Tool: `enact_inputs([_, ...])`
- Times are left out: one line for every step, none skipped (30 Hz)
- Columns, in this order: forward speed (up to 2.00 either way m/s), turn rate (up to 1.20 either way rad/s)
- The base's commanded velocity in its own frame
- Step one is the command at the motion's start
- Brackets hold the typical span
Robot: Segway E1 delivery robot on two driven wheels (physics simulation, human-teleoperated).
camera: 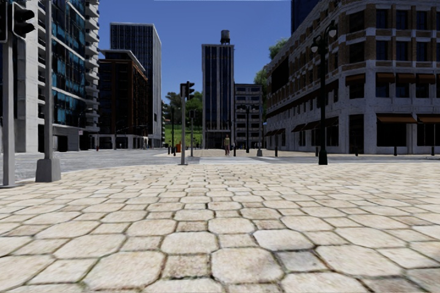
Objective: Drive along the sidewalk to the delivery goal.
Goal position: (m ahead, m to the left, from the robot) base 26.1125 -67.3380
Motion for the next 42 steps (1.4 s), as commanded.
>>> enact_inputs([2.00,0.00])
enact_inputs([2.00,0.00])
enact_inputs([2.00,0.00])
enact_inputs([2.00,0.00])
enact_inputs([2.00,0.00])
enact_inputs([2.00,0.00])
enact_inputs([2.00,0.00])
enact_inputs([2.00,0.00])
enact_inputs([2.00,0.00])
enact_inputs([2.00,0.00])
enact_inputs([2.00,0.00])
enact_inputs([2.00,0.00])
enact_inputs([2.00,0.00])
enact_inputs([2.00,0.00])
enact_inputs([2.00,0.00])
enact_inputs([2.00,0.00])
enact_inputs([2.00,0.00])
enact_inputs([2.00,0.00])
enact_inputs([2.00,0.00])
enact_inputs([2.00,0.00])
enact_inputs([2.00,0.00])
enact_inputs([2.00,0.00])
enact_inputs([2.00,0.00])
enact_inputs([2.00,0.00])
enact_inputs([2.00,0.00])
enact_inputs([2.00,0.00])
enact_inputs([2.00,0.00])
enact_inputs([2.00,0.00])
enact_inputs([2.00,0.00])
enact_inputs([2.00,0.00])
enact_inputs([2.00,0.00])
enact_inputs([2.00,0.00])
enact_inputs([2.00,0.00])
enact_inputs([2.00,0.00])
enact_inputs([2.00,0.00])
enact_inputs([2.00,0.00])
enact_inputs([2.00,0.00])
enact_inputs([2.00,0.00])
enact_inputs([2.00,0.00])
enact_inputs([2.00,0.00])
enact_inputs([2.00,0.00])
enact_inputs([2.00,0.00])
